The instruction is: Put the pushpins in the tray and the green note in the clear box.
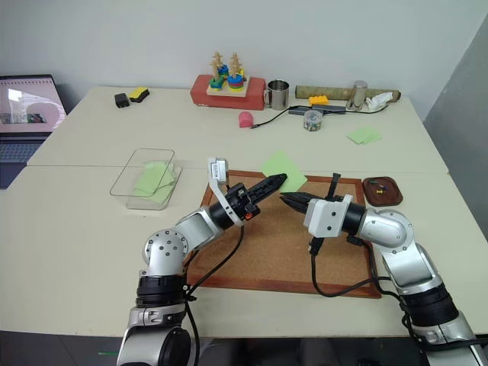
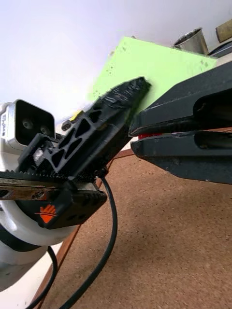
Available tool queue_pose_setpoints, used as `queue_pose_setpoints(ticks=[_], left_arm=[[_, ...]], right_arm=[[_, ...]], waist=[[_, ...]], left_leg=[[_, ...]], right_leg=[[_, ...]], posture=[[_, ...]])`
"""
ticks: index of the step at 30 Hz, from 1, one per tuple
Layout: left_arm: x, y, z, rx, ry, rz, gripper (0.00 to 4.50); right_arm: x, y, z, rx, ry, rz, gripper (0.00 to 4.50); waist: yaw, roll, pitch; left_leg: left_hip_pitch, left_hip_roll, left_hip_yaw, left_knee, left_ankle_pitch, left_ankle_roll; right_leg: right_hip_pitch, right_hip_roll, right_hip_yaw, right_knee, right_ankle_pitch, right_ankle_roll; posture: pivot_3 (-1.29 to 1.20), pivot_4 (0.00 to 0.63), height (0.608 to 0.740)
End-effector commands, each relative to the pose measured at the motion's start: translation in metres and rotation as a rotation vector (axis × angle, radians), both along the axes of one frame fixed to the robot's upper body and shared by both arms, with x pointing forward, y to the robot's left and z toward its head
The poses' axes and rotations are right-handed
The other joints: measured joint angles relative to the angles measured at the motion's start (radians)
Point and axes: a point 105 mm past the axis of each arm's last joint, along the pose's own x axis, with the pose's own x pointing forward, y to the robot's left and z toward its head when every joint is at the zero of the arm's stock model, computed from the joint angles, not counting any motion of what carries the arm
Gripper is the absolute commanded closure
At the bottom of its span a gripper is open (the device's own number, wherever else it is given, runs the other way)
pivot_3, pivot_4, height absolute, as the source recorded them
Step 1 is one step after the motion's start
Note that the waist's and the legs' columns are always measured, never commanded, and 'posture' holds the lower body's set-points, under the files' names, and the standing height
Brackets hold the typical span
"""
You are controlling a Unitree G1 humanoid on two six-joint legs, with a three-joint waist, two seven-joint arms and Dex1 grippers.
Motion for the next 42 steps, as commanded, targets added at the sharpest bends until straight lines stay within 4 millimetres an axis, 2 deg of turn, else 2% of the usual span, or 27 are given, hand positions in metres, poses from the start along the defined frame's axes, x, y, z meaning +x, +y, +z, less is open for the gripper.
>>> queue_pose_setpoints(ticks=[1,12,14,19,23,26,31,36,42], left_arm=[[0.0,-0.001,0.005,0.002,-0.039,0.001,4.49],[0.019,0.0,-0.016,0.104,-0.032,0.133,4.49],[0.02,0.0,-0.016,0.113,-0.042,0.144,4.49],[0.014,0.003,-0.005,0.109,-0.088,0.133,4.49],[0.007,0.004,-0.002,0.139,-0.128,0.125,4.49],[0.003,0.005,-0.004,0.16,-0.134,0.128,4.49],[-0.001,0.003,-0.009,0.199,-0.145,0.128,4.49],[-0.003,0.002,-0.009,0.202,-0.148,0.13,4.49],[-0.004,0.003,-0.011,0.216,-0.148,0.134,4.5]], right_arm=[[-0.008,0.009,0.017,0.02,-0.081,0.043,4.5],[-0.015,0.007,0.035,0.086,-0.115,0.041,4.5],[-0.006,-0.007,0.036,0.06,-0.136,-0.042,4.5],[0.032,-0.064,0.034,-0.014,-0.169,-0.36,4.5],[0.06,-0.121,0.008,-0.103,-0.059,-0.616,4.5],[0.07,-0.142,-0.005,-0.133,-0.022,-0.7,4.5],[0.08,-0.165,-0.029,-0.206,0.026,-0.777,4.5],[0.085,-0.178,-0.046,-0.245,0.061,-0.817,4.5],[0.088,-0.187,-0.051,-0.222,0.099,-0.858,3.34]], waist=[[0.0,0.0,0.0],[0.001,0.0,0.0],[0.001,0.0,0.0],[0.003,0.0,0.0],[0.002,0.0,0.0],[0.002,0.0,0.0],[-0.001,0.001,0.0],[-0.001,0.001,0.0],[-0.001,0.001,-0.001]], left_leg=[[0.0,0.0,0.0,0.0,0.0,0.0],[0.0,0.0,0.0,0.0,0.0,0.0],[0.0,0.0,0.0,0.0,0.0,0.0],[0.0,0.0,0.0,0.001,0.0,0.0],[0.001,0.0,0.0,0.001,0.0,0.0],[0.001,0.0,0.002,0.001,0.0,0.0],[0.002,0.0,0.003,0.001,0.0,0.0],[0.002,0.0,0.003,0.001,0.0,0.0],[0.002,0.0,0.003,0.001,0.0,0.0]], right_leg=[[0.0,0.0,0.0,0.0,0.0,0.0],[0.0,0.0,0.0,0.001,0.0,0.0],[0.0,0.0,0.0,0.001,0.0,0.0],[0.001,0.0,0.0,0.001,0.0,0.0],[0.001,0.0,0.0,0.001,0.0,-0.001],[0.001,0.0,0.001,0.001,0.001,-0.001],[0.001,0.0,0.002,0.002,0.001,-0.001],[0.001,0.0,0.002,0.002,0.001,-0.002],[0.001,0.0,0.003,0.002,0.001,-0.002]], posture=[[0.0,0.15,0.74],[0.0,0.15,0.74],[0.0,0.15,0.74],[0.0,0.15,0.74],[0.0,0.15,0.74],[0.0,0.15,0.74],[0.0,0.15,0.74],[0.0,0.15,0.74],[0.0,0.15,0.74]])
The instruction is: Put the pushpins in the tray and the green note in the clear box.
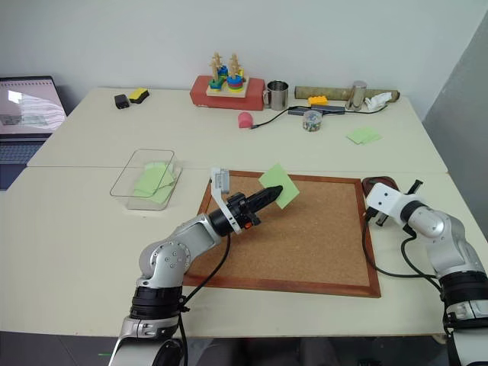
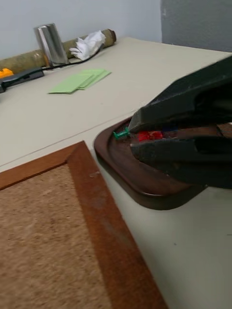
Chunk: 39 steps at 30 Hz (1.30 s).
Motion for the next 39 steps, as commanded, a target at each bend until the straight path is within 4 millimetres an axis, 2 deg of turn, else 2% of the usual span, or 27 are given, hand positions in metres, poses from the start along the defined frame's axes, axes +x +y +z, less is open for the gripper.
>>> queue_pose_setpoints(ticks=[1,6,7,12,15,24,31,36,39], left_arm=[[-0.005,-0.002,0.011,-0.001,-0.053,-0.01,4.5],[-0.004,-0.001,0.011,0.002,-0.054,-0.007,4.5],[-0.003,0.0,0.011,0.003,-0.054,-0.005,4.5],[-0.001,0.002,0.012,0.007,-0.057,0.004,4.5],[0.0,0.002,0.012,0.008,-0.059,0.004,4.5],[0.001,0.003,0.013,0.012,-0.063,0.008,4.5],[0.002,0.003,0.014,0.015,-0.068,0.012,4.5],[0.007,0.012,0.024,0.023,-0.107,0.046,4.5],[0.008,0.031,0.042,0.057,-0.185,0.095,4.5]], right_arm=[[0.005,-0.003,0.015,0.001,-0.057,-0.012,3.17],[0.006,-0.001,0.019,0.013,-0.075,-0.004,2.0],[0.006,-0.001,0.02,0.013,-0.083,-0.004,1.89],[0.008,-0.006,0.024,0.004,-0.1,-0.025,0.81],[0.01,-0.007,0.024,0.015,-0.112,-0.034,0.81],[0.015,-0.018,0.026,0.183,-0.094,-0.134,0.81],[0.017,-0.017,0.03,0.349,-0.081,-0.176,0.81],[0.014,-0.005,0.054,0.414,-0.114,-0.113,0.81],[0.004,0.022,0.073,0.473,-0.076,0.033,0.81]], waist=[[0.0,0.0,0.0],[0.0,0.0,0.0],[0.0,0.0,0.0],[0.0,0.0,0.0],[0.0,0.0,0.0],[0.0,0.0,0.0],[-0.001,0.001,0.0],[-0.001,0.001,0.0],[-0.003,0.001,0.0]], left_leg=[[0.0,0.0,0.0,0.0,0.0,0.0],[0.0,0.0,0.0,0.0,0.0,0.0],[0.0,0.0,0.0,0.0,0.0,0.0],[0.0,0.0,0.0,0.0,0.0,0.0],[0.0,0.0,0.0,0.001,0.0,0.0],[0.0,0.0,0.0,0.001,0.0,0.0],[0.001,0.0,0.0,0.001,0.0,0.0],[0.001,0.0,0.0,0.001,0.0,0.0],[0.001,0.0,0.0,0.001,0.0,0.0]], right_leg=[[0.0,0.0,0.0,0.0,0.0,0.0],[0.0,0.0,0.0,0.0,0.0,0.0],[0.0,0.0,0.0,0.0,0.0,0.0],[0.0,0.0,0.0,0.001,0.0,0.0],[0.0,0.0,0.0,0.001,0.0,0.0],[0.001,0.0,0.0,0.001,0.0,0.0],[0.001,0.0,0.0,0.001,0.0,0.0],[0.001,0.0,0.0,0.001,0.0,0.0],[0.001,0.001,0.0,0.002,0.0,0.0]], posture=[[0.0,0.15,0.74],[0.0,0.15,0.74],[0.0,0.15,0.74],[0.0,0.15,0.74],[0.0,0.15,0.74],[0.0,0.15,0.74],[0.0,0.15,0.74],[0.0,0.15,0.74],[0.0,0.15,0.74]])
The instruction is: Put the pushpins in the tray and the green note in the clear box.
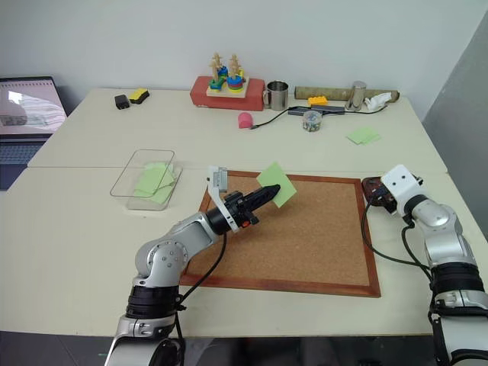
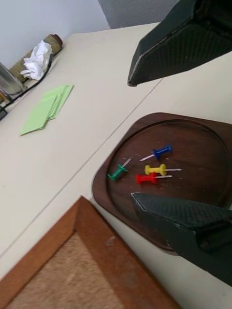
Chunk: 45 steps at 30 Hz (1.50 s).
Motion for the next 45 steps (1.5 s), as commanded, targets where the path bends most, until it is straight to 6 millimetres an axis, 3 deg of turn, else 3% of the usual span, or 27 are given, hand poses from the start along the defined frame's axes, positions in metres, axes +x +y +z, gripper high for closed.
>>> queue_pose_setpoints(ticks=[1,5,8,9,13,19,27,35,45], left_arm=[[0.001,0.03,0.042,0.021,-0.172,0.08,4.5],[0.001,0.085,0.063,0.153,-0.269,0.194,4.5],[0.004,0.117,0.071,0.281,-0.322,0.273,4.5],[0.005,0.124,0.074,0.299,-0.329,0.294,4.5],[0.011,0.189,0.075,0.515,-0.334,0.468,4.5],[0.019,0.23,0.057,0.69,-0.285,0.597,4.5],[0.023,0.244,0.041,0.8,-0.261,0.693,4.5],[0.024,0.258,0.04,0.927,-0.274,0.763,3.17],[0.025,0.258,0.041,0.976,-0.297,0.769,1.25]], right_arm=[[-0.017,0.039,0.046,0.082,-0.047,0.232,0.81],[-0.061,0.107,0.066,0.17,0.068,0.621,0.81],[-0.083,0.137,0.082,0.273,0.13,0.764,0.81],[-0.087,0.143,0.086,0.29,0.143,0.789,0.81],[-0.094,0.171,0.105,0.309,0.173,0.878,0.81],[-0.092,0.183,0.108,0.295,0.205,0.908,0.81],[-0.089,0.189,0.106,0.313,0.212,0.913,0.81],[-0.09,0.187,0.104,0.333,0.227,0.893,0.8],[-0.09,0.185,0.103,0.335,0.234,0.882,0.8]], waist=[[-0.001,0.0,0.0],[-0.004,0.001,0.0],[-0.003,0.001,0.0],[-0.001,0.001,0.0],[0.0,0.0,0.001],[0.005,0.0,0.001],[0.002,0.0,0.001],[0.0,0.0,0.001],[0.0,0.0,0.001]], left_leg=[[0.0,0.0,0.0,0.0,0.0,0.0],[0.001,0.002,-0.001,-0.001,0.0,0.0],[0.001,0.002,-0.002,0.0,0.0,0.0],[0.001,0.002,-0.002,0.0,0.0,0.0],[0.001,0.001,-0.002,0.001,0.0,0.0],[-0.001,0.001,-0.003,0.0,0.0,0.0],[-0.006,0.002,-0.001,0.0,0.0,0.0],[-0.006,0.002,0.0,0.0,0.0,0.0],[-0.006,0.002,0.0,0.0,0.0,0.0]], right_leg=[[0.0,0.0,0.0,0.001,0.0,0.0],[-0.001,0.001,-0.001,0.003,0.0,0.0],[-0.001,0.001,-0.002,0.005,-0.001,-0.001],[-0.002,0.001,-0.002,0.006,-0.001,-0.001],[-0.002,0.001,-0.002,0.007,-0.001,-0.002],[-0.004,0.0,-0.004,0.008,-0.002,-0.003],[-0.014,0.0,-0.002,0.013,-0.002,-0.003],[-0.014,0.0,-0.002,0.013,-0.002,-0.003],[-0.014,0.0,-0.002,0.014,-0.002,-0.003]], posture=[[0.0,0.15,0.74],[0.0,0.15,0.74],[0.0,0.15,0.74],[0.0,0.15,0.74],[0.0,0.15,0.74],[0.0,0.15,0.74],[0.0,0.15,0.74],[0.0,0.15,0.74],[0.0,0.15,0.74]])
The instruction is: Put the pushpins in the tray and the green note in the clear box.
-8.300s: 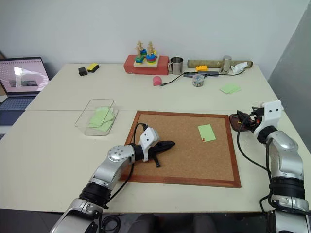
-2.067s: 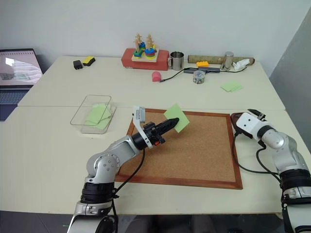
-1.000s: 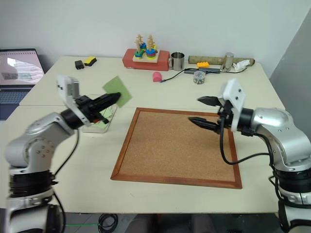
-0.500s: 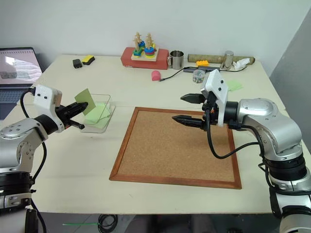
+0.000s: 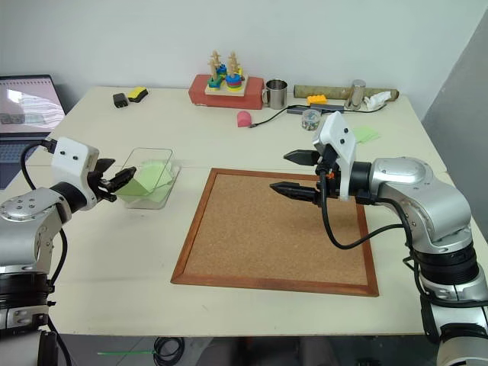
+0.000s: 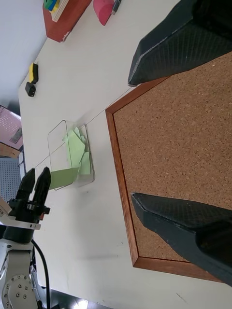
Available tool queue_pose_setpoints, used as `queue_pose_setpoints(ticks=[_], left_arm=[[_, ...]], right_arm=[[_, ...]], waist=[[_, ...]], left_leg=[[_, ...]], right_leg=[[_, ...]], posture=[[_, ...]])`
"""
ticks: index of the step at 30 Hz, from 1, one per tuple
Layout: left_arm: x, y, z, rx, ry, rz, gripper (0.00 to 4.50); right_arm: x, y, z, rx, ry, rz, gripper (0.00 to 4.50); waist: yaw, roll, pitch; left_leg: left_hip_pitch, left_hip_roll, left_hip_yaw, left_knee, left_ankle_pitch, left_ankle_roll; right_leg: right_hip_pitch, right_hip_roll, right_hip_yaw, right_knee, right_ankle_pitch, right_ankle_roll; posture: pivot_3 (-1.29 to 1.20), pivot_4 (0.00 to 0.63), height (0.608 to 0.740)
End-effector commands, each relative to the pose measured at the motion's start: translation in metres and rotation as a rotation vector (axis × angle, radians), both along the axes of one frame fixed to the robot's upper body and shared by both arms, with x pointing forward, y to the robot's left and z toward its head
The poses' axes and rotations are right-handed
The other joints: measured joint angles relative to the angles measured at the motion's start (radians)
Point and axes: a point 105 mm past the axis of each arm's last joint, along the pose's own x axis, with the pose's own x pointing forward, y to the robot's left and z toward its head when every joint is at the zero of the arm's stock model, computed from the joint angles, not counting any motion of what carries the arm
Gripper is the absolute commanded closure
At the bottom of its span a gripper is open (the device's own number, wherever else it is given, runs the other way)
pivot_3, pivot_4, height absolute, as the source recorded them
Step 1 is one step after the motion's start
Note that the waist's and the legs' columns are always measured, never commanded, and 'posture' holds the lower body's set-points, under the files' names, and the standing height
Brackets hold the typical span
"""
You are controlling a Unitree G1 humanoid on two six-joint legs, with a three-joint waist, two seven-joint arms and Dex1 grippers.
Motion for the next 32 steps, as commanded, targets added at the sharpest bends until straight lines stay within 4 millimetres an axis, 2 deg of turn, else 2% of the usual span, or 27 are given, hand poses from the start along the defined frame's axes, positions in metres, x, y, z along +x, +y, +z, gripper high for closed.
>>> queue_pose_setpoints(ticks=[1,3,6,7,13,18,22,26,29,32], left_arm=[[0.0,0.001,0.019,0.04,-0.064,0.001,1.1],[-0.001,0.001,0.022,0.036,-0.074,0.001,0.72],[-0.006,-0.016,0.032,-0.01,-0.084,-0.104,0.08],[-0.009,-0.023,0.032,0.005,-0.067,-0.154,0.01],[-0.037,-0.062,0.028,0.133,0.034,-0.431,0.01],[-0.062,-0.087,0.028,0.176,0.099,-0.603,0.01],[-0.075,-0.088,0.023,0.175,0.171,-0.665,0.01],[-0.082,-0.077,0.015,0.183,0.24,-0.657,0.01],[-0.085,-0.069,0.01,0.195,0.262,-0.641,0.01],[-0.086,-0.064,0.008,0.169,0.257,-0.623,0.01]], right_arm=[[-0.004,-0.002,0.011,0.014,-0.046,0.004,0.8],[-0.004,-0.003,0.012,0.012,-0.05,-0.001,0.8],[-0.003,-0.01,0.012,0.003,-0.07,-0.016,0.8],[-0.003,-0.013,0.012,-0.003,-0.074,-0.021,0.8],[-0.011,-0.04,0.005,-0.06,-0.078,-0.051,0.8],[-0.026,-0.08,-0.006,-0.158,-0.003,-0.109,0.8],[-0.036,-0.127,-0.017,-0.307,0.036,-0.209,0.8],[-0.041,-0.17,-0.011,-0.397,0.037,-0.312,0.8],[-0.044,-0.187,-0.011,-0.434,0.041,-0.341,0.8],[-0.045,-0.196,-0.016,-0.456,0.049,-0.355,0.8]], waist=[[0.0,0.0,0.0],[0.0,0.0,0.0],[0.0,0.0,0.0],[0.001,0.0,0.0],[0.0,0.0,0.0],[0.003,-0.001,0.0],[0.003,-0.001,0.0],[-0.004,0.0,0.0],[-0.008,0.0,0.0],[-0.008,0.0,0.0]], left_leg=[[0.0,0.0,0.0,0.0,0.0,0.0],[0.0,0.0,0.0,0.0,0.0,0.0],[0.0,0.0,0.0,0.0,0.0,0.0],[0.0,0.0,0.0,0.0,0.0,0.0],[0.0,0.0,0.001,-0.001,0.0,0.0],[0.0,0.001,0.001,0.0,0.0,0.0],[0.0,0.0,0.001,0.0,0.0,0.0],[0.002,0.001,0.005,0.0,0.0,0.0],[0.004,0.002,0.006,0.0,0.0,0.0],[0.004,0.002,0.006,0.0,0.0,0.0]], right_leg=[[0.0,0.0,0.0,0.0,0.0,0.0],[0.0,0.0,0.0,0.0,0.0,0.0],[0.0,0.0,0.0,0.0,0.0,0.0],[0.0,0.0,0.0,0.0,0.0,0.0],[0.0,0.0,0.001,-0.001,0.0,0.0],[0.0,0.0,0.001,-0.001,0.0,0.0],[0.0,0.0,0.001,-0.001,0.0,0.0],[0.001,0.0,0.003,-0.001,-0.001,-0.001],[0.001,0.001,0.003,0.0,-0.002,-0.001],[0.001,0.001,0.003,0.0,-0.003,0.0]], posture=[[0.0,0.15,0.74],[0.0,0.15,0.74],[0.0,0.15,0.74],[0.0,0.15,0.74],[0.0,0.15,0.74],[0.0,0.15,0.74],[0.0,0.15,0.74],[0.0,0.15,0.74],[0.0,0.15,0.74],[0.0,0.15,0.74]])
